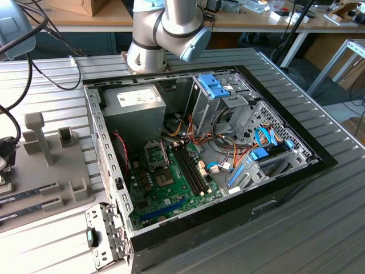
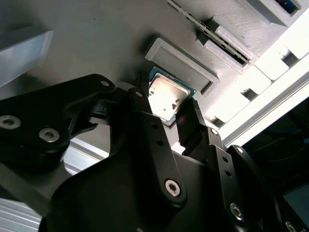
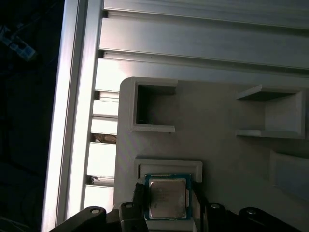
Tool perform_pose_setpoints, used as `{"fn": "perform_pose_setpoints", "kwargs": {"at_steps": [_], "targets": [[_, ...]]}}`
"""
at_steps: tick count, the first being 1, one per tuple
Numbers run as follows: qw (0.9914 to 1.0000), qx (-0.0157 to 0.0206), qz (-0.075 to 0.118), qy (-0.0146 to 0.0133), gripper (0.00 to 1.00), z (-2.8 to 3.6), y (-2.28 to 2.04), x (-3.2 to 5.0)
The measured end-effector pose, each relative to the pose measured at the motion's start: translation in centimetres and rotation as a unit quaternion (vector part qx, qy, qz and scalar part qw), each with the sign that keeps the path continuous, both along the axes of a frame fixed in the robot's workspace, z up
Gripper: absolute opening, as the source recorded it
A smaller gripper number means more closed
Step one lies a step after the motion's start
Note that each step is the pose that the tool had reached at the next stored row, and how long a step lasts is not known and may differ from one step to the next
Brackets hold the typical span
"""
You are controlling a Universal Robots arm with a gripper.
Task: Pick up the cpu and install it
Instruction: 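Pick up the cpu and move it towards the insertion slot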
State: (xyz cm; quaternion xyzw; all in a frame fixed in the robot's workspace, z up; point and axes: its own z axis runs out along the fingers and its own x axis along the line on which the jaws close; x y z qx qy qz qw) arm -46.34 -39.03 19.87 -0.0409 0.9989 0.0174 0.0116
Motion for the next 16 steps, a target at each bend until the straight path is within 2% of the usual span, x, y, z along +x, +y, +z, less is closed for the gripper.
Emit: {"fn": "perform_pose_setpoints", "kwargs": {"at_steps": [16], "targets": [[1.00000,0.0000,0.000,0.0000,0.47,0.39,0.00,0.00]]}}
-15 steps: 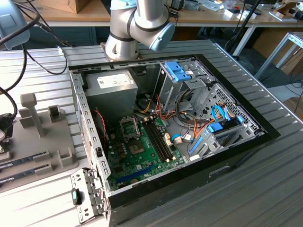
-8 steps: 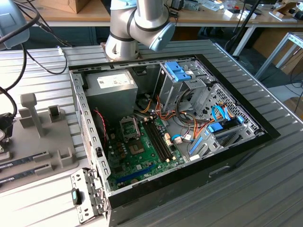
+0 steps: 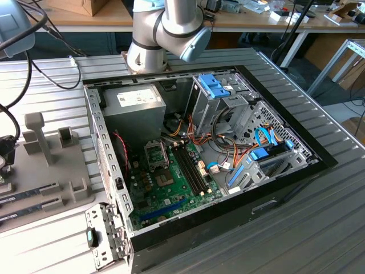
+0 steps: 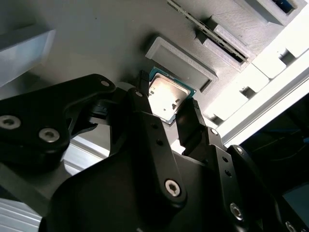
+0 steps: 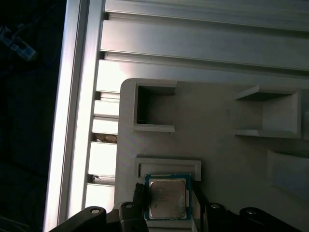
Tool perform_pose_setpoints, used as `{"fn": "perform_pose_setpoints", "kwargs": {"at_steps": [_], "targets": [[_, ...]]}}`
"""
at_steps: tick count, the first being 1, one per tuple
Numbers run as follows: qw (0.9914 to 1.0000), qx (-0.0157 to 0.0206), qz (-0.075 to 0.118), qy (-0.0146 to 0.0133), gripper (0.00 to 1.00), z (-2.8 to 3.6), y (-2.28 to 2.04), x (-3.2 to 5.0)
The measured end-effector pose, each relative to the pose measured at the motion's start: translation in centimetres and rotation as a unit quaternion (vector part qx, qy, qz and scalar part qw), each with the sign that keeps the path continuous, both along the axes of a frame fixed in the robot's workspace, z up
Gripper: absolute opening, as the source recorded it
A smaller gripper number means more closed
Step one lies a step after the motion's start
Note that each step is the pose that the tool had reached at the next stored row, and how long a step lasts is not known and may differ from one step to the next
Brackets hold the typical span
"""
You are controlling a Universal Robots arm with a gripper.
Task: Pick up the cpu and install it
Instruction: 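Pick up the cpu and move it towards the insertion slot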
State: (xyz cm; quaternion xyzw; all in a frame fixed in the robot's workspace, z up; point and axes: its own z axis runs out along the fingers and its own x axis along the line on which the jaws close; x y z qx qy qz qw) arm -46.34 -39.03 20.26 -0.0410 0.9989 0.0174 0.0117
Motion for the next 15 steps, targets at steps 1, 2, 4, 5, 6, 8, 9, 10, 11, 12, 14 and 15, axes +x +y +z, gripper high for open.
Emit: {"fn": "perform_pose_setpoints", "kwargs": {"at_steps": [1,2,4,5,6,8,9,10,11,12,14,15], "targets": [[1.00000,0.0000,0.000,0.0000,0.47,0.03,0.00,0.00],[1.00000,0.0000,0.000,0.0000,0.47,0.04,0.00,0.00],[1.00000,0.0000,0.000,0.0000,0.47,0.09,0.00,0.00],[1.00000,0.0000,0.000,0.0001,0.47,0.13,0.00,0.00],[1.00000,0.0000,0.000,0.0000,0.47,0.15,0.00,0.00],[1.00000,0.0000,0.000,0.0001,0.47,0.35,0.00,0.00],[1.00000,0.0000,0.000,0.0000,0.47,0.36,0.00,0.00],[1.00000,0.0000,0.000,0.0000,0.47,0.37,0.00,0.00],[1.00000,0.0000,0.000,0.0000,0.47,0.39,0.00,0.00],[1.00000,0.0000,0.000,0.0000,0.47,0.40,0.00,0.00],[1.00000,0.0000,0.000,0.0001,0.47,0.61,0.00,0.00],[1.00000,0.0000,0.000,0.0000,0.47,0.61,0.00,0.00]]}}
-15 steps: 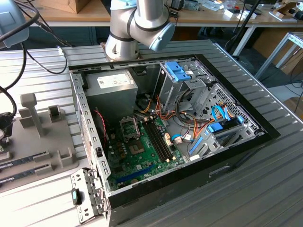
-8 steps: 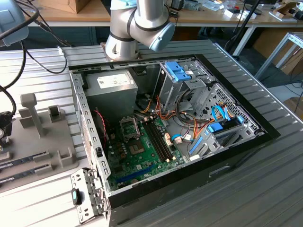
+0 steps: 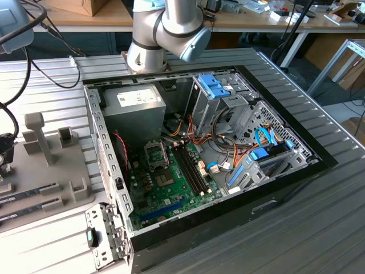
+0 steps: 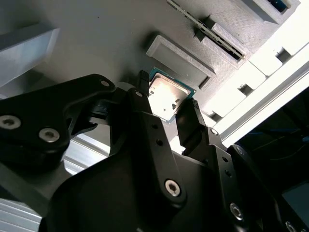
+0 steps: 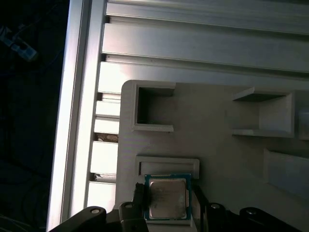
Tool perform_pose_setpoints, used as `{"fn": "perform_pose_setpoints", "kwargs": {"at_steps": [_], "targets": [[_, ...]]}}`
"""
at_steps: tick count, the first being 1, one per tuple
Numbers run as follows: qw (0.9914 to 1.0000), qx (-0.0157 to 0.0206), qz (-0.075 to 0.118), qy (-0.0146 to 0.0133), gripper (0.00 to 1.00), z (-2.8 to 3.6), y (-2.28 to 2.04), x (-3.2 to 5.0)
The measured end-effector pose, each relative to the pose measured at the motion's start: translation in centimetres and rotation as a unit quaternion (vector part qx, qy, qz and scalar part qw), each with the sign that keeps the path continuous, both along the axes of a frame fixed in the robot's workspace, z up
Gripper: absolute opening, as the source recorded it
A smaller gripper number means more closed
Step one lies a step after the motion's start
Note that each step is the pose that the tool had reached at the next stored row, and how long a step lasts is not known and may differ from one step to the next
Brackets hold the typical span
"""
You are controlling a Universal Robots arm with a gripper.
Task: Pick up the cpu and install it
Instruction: 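Pick up the cpu and move it towards the insertion slot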
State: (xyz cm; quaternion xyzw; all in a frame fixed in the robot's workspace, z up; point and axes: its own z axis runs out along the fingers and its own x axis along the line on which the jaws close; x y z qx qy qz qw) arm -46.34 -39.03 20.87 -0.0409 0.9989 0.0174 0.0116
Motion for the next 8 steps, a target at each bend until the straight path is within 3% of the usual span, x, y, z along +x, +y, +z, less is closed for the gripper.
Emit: {"fn": "perform_pose_setpoints", "kwargs": {"at_steps": [8], "targets": [[1.00000,0.0000,0.000,0.0000,0.47,0.34,0.00,0.00]]}}
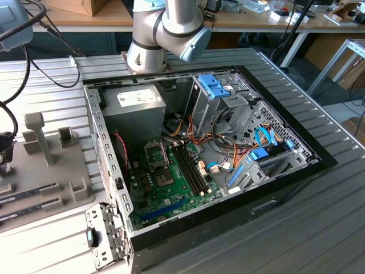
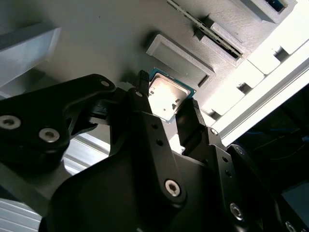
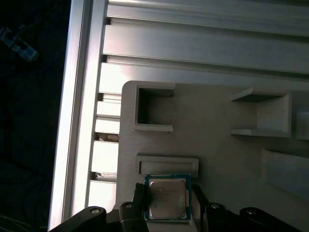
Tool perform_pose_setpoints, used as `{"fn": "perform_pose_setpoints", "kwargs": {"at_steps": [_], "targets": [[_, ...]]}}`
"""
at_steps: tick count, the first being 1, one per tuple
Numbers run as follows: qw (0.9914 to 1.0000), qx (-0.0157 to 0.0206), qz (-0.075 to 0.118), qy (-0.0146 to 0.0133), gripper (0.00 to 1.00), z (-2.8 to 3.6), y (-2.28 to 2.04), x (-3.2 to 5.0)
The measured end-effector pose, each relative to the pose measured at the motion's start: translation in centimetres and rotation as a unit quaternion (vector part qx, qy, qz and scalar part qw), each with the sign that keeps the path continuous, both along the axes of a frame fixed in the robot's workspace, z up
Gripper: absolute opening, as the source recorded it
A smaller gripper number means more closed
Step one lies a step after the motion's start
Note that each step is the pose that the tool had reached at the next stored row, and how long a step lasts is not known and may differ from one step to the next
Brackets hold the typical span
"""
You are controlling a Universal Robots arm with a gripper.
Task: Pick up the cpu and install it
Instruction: 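Pick up the cpu and move it towards the insertion slot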
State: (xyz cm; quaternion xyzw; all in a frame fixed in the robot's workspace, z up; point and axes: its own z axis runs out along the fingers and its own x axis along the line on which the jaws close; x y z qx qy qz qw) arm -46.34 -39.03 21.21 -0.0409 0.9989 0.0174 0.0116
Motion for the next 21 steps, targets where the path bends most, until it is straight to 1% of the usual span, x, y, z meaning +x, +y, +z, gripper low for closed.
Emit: {"fn": "perform_pose_setpoints", "kwargs": {"at_steps": [15,21], "targets": [[1.00000,0.0000,0.000,0.0000,0.47,0.33,0.00,0.00],[1.00000,0.0005,0.000,0.0000,0.47,0.36,0.00,0.00]]}}
